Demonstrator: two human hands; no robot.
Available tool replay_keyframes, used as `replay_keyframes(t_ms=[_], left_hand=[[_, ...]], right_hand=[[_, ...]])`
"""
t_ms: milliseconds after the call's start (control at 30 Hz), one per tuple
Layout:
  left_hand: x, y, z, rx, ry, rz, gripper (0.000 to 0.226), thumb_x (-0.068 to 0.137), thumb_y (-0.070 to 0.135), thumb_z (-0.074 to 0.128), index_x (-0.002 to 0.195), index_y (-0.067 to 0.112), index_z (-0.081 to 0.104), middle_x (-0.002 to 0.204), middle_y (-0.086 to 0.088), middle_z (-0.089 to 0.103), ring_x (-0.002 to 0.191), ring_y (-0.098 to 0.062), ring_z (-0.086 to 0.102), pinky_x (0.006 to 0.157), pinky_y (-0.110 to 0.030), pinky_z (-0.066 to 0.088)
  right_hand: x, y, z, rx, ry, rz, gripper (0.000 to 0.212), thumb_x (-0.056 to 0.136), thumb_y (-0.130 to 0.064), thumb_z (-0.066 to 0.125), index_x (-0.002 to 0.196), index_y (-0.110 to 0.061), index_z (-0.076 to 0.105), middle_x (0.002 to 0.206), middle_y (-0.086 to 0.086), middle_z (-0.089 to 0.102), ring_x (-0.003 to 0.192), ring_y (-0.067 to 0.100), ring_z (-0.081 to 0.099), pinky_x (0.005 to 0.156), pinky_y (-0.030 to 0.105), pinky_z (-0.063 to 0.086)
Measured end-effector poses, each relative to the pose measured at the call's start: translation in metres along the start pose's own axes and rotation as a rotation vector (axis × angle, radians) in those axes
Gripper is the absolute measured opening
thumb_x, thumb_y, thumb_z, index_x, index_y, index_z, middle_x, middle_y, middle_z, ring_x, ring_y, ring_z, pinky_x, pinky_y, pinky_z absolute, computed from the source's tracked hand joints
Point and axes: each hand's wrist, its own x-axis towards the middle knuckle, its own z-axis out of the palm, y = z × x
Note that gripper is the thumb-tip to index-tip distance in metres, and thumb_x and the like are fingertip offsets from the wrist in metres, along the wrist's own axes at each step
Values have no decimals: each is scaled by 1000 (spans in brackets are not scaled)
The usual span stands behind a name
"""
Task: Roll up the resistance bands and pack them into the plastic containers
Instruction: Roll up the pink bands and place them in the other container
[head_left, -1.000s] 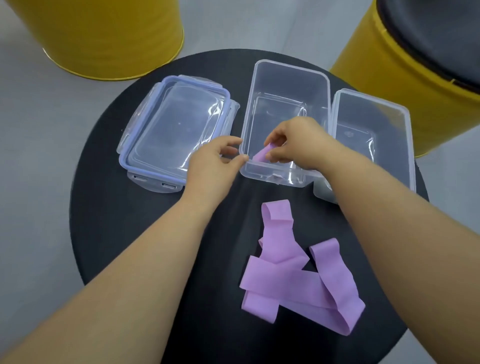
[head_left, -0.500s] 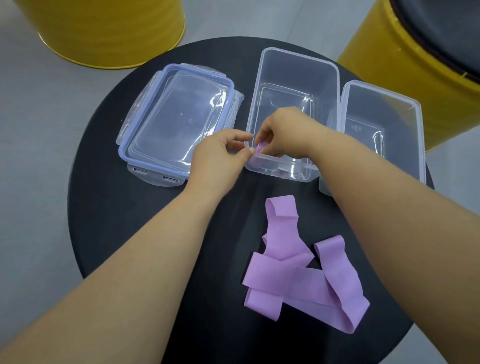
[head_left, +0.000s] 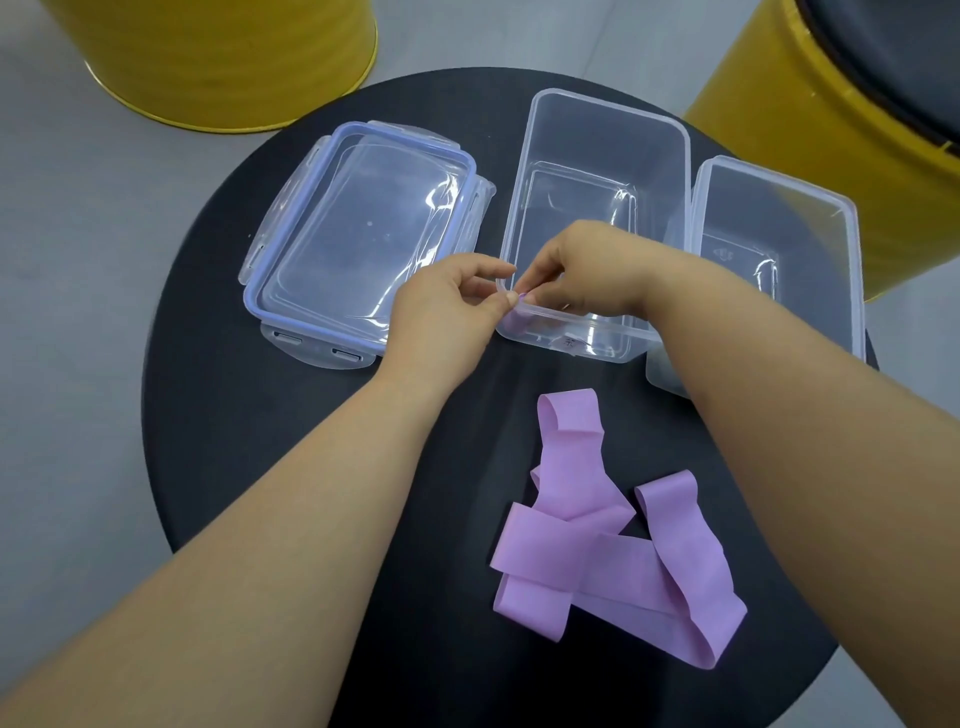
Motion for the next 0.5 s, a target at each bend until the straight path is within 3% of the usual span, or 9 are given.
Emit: replay_keyframes(t_ms=[233, 367, 500], left_hand=[[1, 0, 0, -11, -4, -6, 18, 85, 20, 67, 102, 29, 67, 82, 15, 60, 82, -13, 64, 75, -21, 48], [1, 0, 1, -26, 0, -20, 18, 85, 19, 67, 99, 29, 67, 81, 14, 61, 79, -12, 63, 69, -16, 46], [0, 0, 1, -37, 7, -22, 19, 85, 19, 67, 102, 26, 68, 83, 10, 62, 80, -14, 63, 73, -20, 48]], right_hand=[[0, 6, 1, 135, 9, 44, 10, 87, -25, 66, 95, -23, 72, 77, -13, 63, 68, 2, 56, 60, 13, 40], [-1, 7, 1, 125, 8, 24, 9, 87, -24, 66, 95, -24, 71, 78, -14, 63, 70, 0, 56, 62, 11, 40], [-2, 4, 0, 74, -17, -12, 9, 87, -22, 66, 95, -25, 71, 76, -17, 60, 68, -2, 54, 59, 7, 38]])
